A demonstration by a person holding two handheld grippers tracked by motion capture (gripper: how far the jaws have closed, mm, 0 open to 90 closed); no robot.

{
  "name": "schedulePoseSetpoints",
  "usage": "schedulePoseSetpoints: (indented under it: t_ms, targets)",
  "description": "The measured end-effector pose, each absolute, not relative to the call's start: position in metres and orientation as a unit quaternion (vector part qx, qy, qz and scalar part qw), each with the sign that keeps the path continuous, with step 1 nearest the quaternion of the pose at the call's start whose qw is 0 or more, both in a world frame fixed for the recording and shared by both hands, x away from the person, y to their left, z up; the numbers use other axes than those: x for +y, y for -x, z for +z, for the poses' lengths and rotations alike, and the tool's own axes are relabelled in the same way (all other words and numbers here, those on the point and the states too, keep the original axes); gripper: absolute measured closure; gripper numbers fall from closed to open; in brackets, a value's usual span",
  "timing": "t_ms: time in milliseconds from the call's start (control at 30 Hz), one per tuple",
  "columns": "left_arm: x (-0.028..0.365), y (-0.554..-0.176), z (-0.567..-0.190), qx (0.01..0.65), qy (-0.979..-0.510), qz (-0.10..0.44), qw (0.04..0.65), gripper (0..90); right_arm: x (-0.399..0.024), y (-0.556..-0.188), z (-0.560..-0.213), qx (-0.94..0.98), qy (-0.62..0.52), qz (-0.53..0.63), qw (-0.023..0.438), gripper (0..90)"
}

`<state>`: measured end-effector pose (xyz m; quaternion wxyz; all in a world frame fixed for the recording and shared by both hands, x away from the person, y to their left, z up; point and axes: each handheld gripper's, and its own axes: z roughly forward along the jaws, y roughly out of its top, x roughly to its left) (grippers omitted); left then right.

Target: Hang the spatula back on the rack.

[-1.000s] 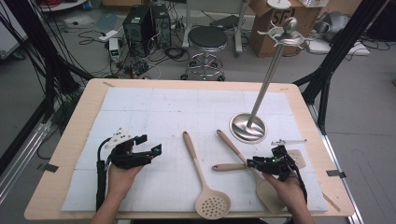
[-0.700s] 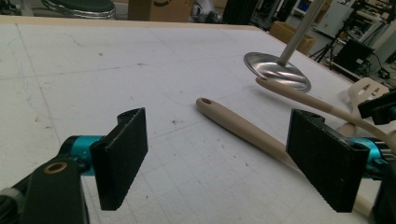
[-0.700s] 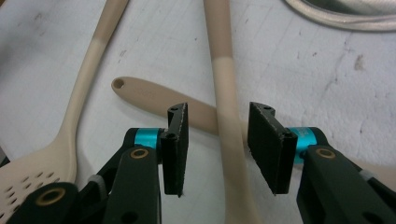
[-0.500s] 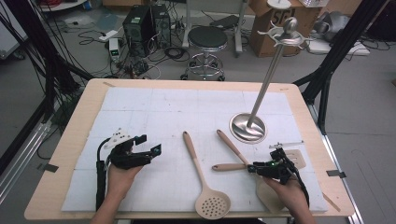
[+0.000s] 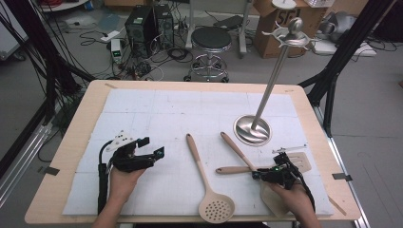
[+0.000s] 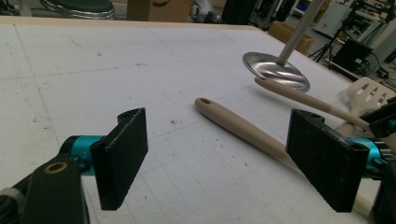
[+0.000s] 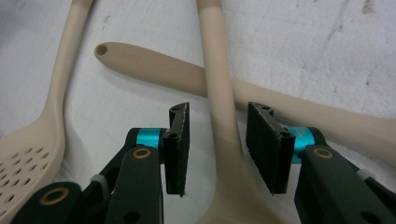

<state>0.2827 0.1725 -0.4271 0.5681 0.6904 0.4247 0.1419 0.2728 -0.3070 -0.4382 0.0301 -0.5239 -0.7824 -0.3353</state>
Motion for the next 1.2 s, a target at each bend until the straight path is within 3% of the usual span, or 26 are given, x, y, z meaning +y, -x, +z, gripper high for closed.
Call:
schedulePoseSetpoints:
  t_ms: [233, 733, 1200]
  targets:
    - [0.1724, -0.2827, -0.4272, 0.425, -0.690, 0.142, 0.568, 21.5, -0.3025, -0.2727, -0.4400, -0.789, 0.520, -0.326, 0.031, 60.6]
    - [0.1704, -0.2831, -0.4277, 0.423, -0.692, 0.140, 0.568, 21.5, -0.2969, -0.2697, -0.4386, -0.807, 0.507, -0.303, -0.008, 71.7]
    - [0.1694, -0.2841, -0.4289, 0.425, -0.694, 0.139, 0.565, 21.5, -0.3019, -0.2755, -0.4401, -0.812, 0.496, -0.308, 0.012, 77.5]
